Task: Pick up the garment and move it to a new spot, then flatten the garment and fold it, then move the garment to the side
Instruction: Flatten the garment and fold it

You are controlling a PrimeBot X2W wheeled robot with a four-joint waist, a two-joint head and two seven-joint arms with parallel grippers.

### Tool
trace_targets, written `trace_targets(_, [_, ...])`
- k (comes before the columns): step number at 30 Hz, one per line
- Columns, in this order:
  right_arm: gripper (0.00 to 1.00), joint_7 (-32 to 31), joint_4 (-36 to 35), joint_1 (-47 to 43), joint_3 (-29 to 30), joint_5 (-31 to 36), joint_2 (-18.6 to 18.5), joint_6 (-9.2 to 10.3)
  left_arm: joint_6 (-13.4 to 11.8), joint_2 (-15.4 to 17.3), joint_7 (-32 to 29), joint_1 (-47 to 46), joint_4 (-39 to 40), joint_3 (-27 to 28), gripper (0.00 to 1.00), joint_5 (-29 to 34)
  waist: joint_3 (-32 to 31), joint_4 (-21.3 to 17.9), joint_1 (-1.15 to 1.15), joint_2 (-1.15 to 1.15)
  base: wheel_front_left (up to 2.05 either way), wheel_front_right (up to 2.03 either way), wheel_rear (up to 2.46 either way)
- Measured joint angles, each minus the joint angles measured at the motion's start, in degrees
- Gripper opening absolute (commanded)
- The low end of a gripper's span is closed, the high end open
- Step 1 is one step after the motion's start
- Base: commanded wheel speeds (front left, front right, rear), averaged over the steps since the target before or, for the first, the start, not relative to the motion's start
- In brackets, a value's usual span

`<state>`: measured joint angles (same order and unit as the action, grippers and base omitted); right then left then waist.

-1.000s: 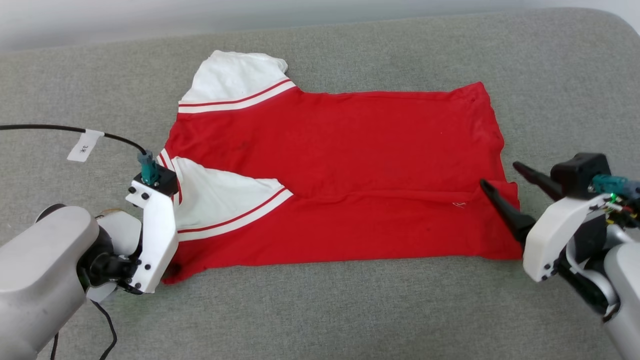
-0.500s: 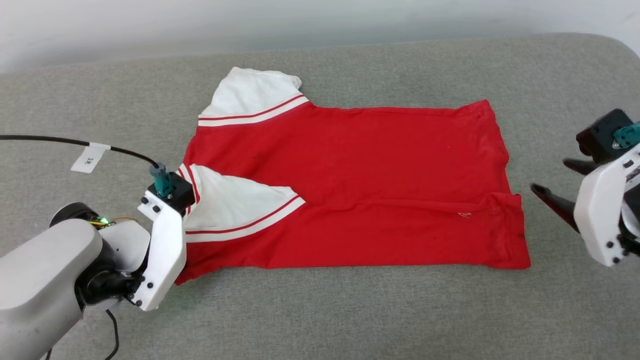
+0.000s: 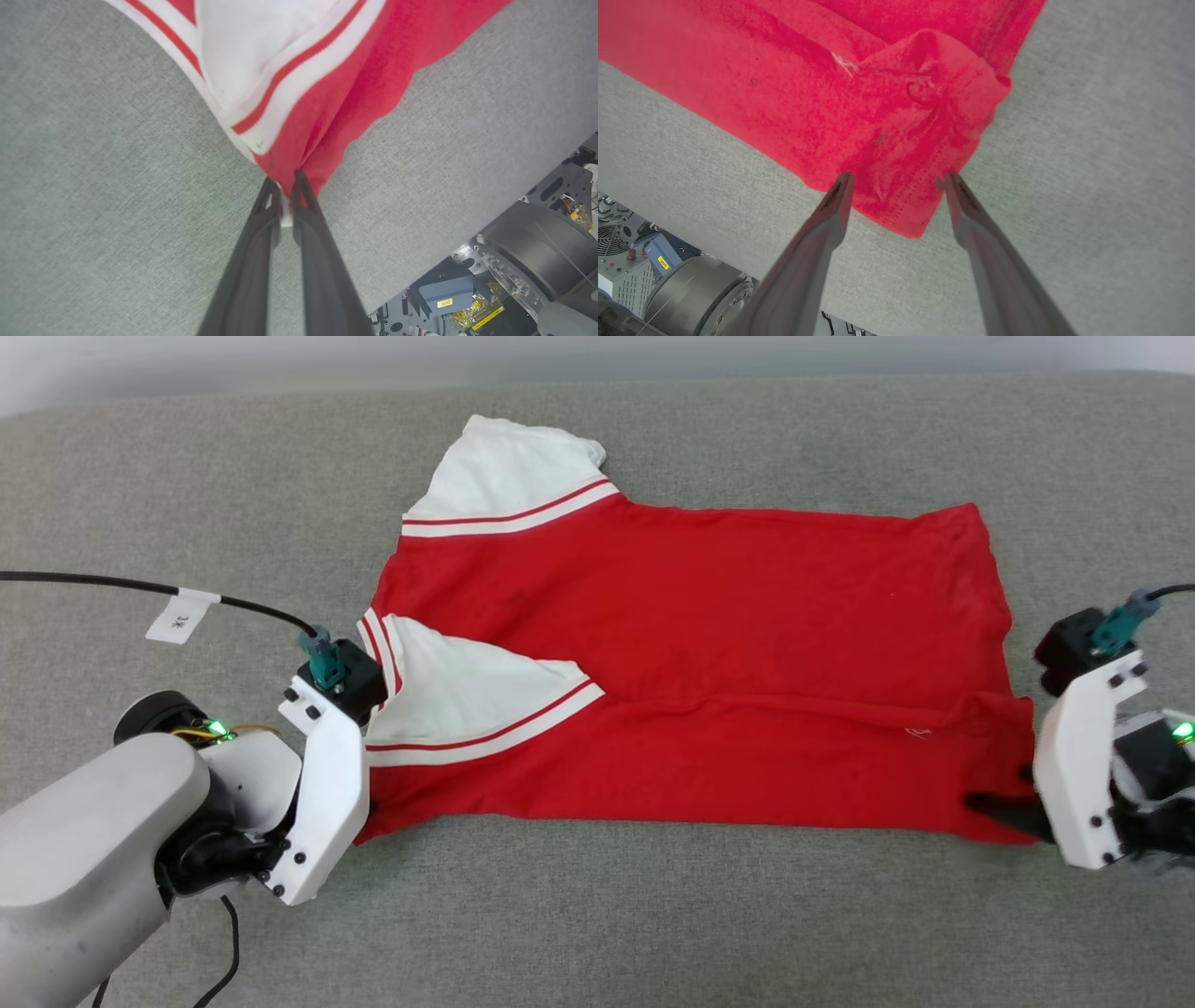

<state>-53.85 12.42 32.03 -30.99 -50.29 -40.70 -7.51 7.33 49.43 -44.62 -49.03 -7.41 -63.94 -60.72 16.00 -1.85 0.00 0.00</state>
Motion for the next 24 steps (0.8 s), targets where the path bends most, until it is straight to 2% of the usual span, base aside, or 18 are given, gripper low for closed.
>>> trace_targets(4, [1.0, 1.47, 3.13, -0.75, -1.99, 2.61, 3.19, 0.01, 0.0, -0.11, 0.51, -0.55, -0.42, -0.33, 0.0, 0.23, 1.24, 0.54, 0.0, 0.0, 0.0, 0.0, 0.0])
trace_targets(8, [1.0, 3.07, 4.72, -0.8, -2.98, 2.13, 4.32, 0.11, 0.01, -0.25, 1.2, -0.57, -1.11, -0.8, 0.0, 0.4, 2.06, 0.95, 0.0, 0.0, 0.0, 0.0, 0.0])
trace_targets(9, [0.47, 3.81, 4.79, -0.68, -3.44, 2.18, 4.32, 0.12, 0.01, -0.25, 1.36, -0.57, -1.29, -0.83, 0.0, 0.16, 2.1, 0.9, 0.0, 0.0, 0.0, 0.0, 0.0])
trace_targets(10, [0.0, 4.68, 4.89, -0.63, -3.9, 2.27, 4.32, 0.11, 0.01, -0.29, 1.55, -0.55, -1.56, -0.9, 0.0, -0.02, 2.06, 0.85, -0.01, 0.0, 0.0, 0.0, 0.0])
trace_targets(16, [0.0, 9.13, 3.67, 0.08, -7.26, 1.33, 2.42, 0.09, 0.02, 0.03, 3.32, 1.03, -2.77, -1.44, 0.0, -1.59, -0.09, 0.26, 0.0, 0.0, 0.0, 0.0, 0.0])
trace_targets(24, [0.0, 11.56, -2.98, -2.24, -9.24, -2.42, -5.63, -0.01, 0.07, 2.2, 3.48, 4.73, -0.94, -2.61, 0.0, -4.82, -5.19, -0.25, 0.0, 0.0, 0.0, 0.0, 0.0])
